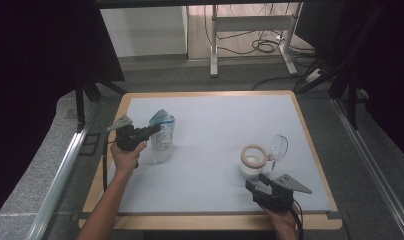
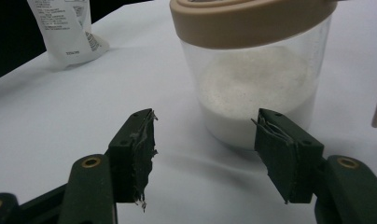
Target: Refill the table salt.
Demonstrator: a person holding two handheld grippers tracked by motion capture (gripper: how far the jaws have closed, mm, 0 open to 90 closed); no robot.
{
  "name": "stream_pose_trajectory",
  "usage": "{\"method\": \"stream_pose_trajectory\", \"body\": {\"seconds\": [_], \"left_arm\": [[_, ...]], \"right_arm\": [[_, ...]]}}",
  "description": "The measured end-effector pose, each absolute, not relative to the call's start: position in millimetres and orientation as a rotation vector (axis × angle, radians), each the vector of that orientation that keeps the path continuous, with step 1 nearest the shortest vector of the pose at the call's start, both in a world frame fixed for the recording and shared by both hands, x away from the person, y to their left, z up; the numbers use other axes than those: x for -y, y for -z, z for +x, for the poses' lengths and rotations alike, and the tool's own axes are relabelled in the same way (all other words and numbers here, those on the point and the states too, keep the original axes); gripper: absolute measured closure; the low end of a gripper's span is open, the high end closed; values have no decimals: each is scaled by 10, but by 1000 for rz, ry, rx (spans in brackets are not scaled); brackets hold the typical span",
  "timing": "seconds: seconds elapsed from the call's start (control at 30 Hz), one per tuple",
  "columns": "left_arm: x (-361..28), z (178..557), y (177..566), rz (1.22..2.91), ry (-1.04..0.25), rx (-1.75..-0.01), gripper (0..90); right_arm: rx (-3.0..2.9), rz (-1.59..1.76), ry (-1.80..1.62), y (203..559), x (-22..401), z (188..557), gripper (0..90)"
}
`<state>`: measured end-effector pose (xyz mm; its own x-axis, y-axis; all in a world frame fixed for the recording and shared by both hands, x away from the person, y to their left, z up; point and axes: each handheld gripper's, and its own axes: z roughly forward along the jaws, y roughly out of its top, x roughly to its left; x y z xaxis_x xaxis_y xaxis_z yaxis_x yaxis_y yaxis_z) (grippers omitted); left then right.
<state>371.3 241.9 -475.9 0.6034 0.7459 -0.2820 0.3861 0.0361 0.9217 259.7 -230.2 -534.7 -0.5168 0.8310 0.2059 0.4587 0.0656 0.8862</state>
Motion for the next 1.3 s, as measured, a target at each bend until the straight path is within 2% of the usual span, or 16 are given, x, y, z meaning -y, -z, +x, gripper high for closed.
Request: {"method": "stream_pose_trajectory", "body": {"seconds": [0.17, 0.37, 0.87, 1.3], "left_arm": [[-2432, 3713, 4764, 1576, -364, -978, 872], [-2419, 3736, 4777, 1589, -379, -980, 814], [-2383, 3727, 4804, 1605, -338, -981, 530], [-2435, 3606, 4917, 1637, -269, -990, 398]], "right_arm": [[-1986, 1290, -1438, 5342, 2322, 2602, 386], [-1975, 1293, -1444, 5336, 2331, 2604, 386], [-1966, 1294, -1448, 5324, 2347, 2600, 386], [-1955, 1291, -1456, 5306, 2371, 2586, 386]]}}
